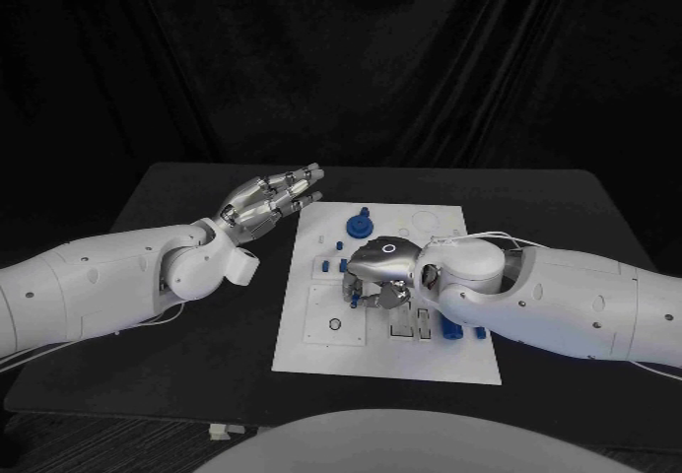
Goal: Assemble the parts on the task board
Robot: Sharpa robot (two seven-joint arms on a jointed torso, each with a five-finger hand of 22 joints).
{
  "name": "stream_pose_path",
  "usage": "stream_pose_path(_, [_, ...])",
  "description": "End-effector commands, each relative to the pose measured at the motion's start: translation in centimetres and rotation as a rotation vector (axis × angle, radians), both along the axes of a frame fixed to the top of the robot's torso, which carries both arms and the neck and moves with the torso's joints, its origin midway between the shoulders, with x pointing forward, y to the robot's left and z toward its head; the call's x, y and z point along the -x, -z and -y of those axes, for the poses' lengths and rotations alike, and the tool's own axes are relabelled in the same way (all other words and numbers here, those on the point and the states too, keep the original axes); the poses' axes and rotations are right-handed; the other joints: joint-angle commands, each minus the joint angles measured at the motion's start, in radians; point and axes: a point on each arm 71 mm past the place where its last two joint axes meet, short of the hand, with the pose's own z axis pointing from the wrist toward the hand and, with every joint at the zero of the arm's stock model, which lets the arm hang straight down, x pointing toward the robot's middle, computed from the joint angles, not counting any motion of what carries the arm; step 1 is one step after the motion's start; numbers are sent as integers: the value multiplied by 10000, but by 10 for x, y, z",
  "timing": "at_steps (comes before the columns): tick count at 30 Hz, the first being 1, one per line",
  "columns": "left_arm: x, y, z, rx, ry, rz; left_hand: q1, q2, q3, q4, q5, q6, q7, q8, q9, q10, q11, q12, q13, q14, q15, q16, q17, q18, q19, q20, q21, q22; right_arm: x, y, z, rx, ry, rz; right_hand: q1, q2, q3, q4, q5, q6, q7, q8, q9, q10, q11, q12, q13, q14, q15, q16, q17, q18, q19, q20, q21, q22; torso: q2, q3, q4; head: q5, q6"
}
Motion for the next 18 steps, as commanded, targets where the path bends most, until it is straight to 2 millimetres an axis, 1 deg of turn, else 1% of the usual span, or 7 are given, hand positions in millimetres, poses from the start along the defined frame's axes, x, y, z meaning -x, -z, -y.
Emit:
stream_pose_path(1, [1, 0, 1, 143, 121, -19, 2, 78, 50, 17, 33, 24, 16, 40, 12, 67, 29, 55, 5, 56, 3, 36, 11, 201, -4, 38, 32, -15, 2, 2, -1, 104, -39, -89, 81, -31, 35, -21, 25, -69, 13, -58, 10, 47, 4, 33, 6, 224, 44, -47, -8, -40, -18, -8, -17, 1240, -4, -2, -3, 6, -1])
stream_pose_path(5, [0, 1, 1, 123, 129, -44, 0, 83, 53, 21, 26, 9, 21, 37, 9, 62, 33, 55, 4, 53, 8, 35, 10, 200, -8, 40, 29, -27, 2, 2, -1, 99, -48, -90, 73, -23, 41, -21, 22, -66, 14, -59, 12, 50, 5, 34, 8, 219, 46, -54, -14, -37, -25, -7, -35, 1236, -5, -1, 0, -18, -1])
stream_pose_path(18, [0, 2, 1, 78, 167, -121, -2, 91, 58, 25, 21, -4, 27, 35, 7, 57, 39, 54, 3, 53, 15, 35, 10, 199, -10, 41, 27, -36, 3, 2, -3, 90, -98, -100, 61, -17, 44, -18, 18, -64, 16, -61, 14, 50, 7, 33, 9, 212, 47, -67, -31, -37, -29, -6, -37, 1235, 0, -2, 2, -13, -1])
